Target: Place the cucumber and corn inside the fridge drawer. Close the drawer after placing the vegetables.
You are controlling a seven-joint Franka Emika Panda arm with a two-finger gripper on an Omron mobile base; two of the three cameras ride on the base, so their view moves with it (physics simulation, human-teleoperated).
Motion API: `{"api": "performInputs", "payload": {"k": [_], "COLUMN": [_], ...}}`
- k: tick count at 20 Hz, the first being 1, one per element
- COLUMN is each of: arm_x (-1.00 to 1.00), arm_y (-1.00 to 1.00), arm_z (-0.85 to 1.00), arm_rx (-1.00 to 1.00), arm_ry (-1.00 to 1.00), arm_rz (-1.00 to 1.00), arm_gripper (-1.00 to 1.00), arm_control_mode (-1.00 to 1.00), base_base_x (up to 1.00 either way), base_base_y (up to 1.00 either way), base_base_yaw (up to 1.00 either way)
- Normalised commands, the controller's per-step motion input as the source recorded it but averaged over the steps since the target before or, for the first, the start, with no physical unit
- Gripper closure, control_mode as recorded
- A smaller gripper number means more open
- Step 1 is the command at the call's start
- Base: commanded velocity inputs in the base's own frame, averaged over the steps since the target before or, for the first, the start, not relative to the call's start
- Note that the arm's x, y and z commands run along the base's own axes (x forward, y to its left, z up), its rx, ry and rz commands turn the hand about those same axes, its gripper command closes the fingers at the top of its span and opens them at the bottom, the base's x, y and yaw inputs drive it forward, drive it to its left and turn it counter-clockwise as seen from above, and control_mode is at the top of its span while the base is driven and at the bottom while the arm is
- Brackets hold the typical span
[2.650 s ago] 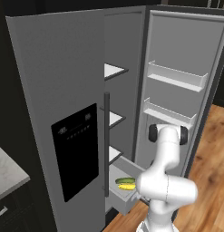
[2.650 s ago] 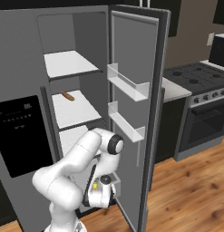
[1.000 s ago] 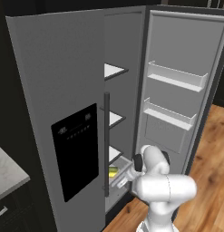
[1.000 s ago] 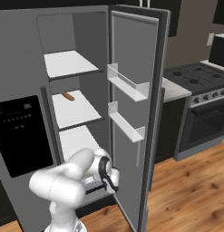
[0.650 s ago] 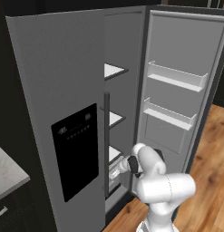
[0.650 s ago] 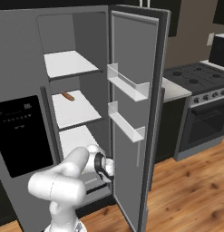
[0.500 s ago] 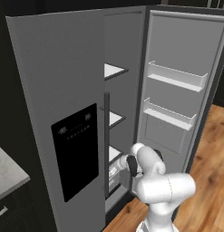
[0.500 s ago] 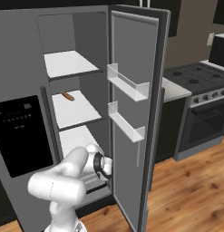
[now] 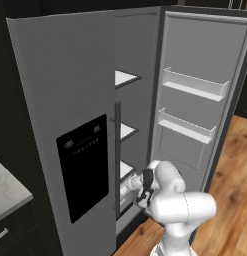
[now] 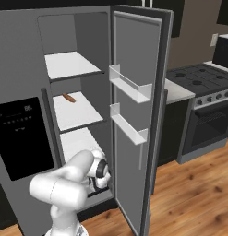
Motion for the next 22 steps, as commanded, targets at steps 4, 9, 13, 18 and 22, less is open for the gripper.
{"api": "performInputs", "payload": {"k": [4,9,13,18,22], "arm_x": [-0.36,-0.69,-0.62,-0.83,-1.0], "arm_y": [-0.06,-0.46,-0.46,-0.06,0.0], "arm_z": [0.11,0.57,0.74,0.3,0.22], "arm_rx": [0.08,0.01,0.01,0.04,0.06], "arm_ry": [-0.02,0.0,0.0,-0.04,-0.11], "arm_rz": [0.02,0.0,0.0,0.0,0.0], "arm_gripper": [-1.0,-1.0,-1.0,-1.0,-1.0], "arm_control_mode": [-1.0,-1.0,-1.0,-1.0,-1.0], "base_base_x": [0.0,0.0,0.0,0.0,0.0], "base_base_y": [0.0,0.0,0.0,0.0,0.0], "base_base_yaw": [0.0,0.0,0.0,0.0,0.0]}}
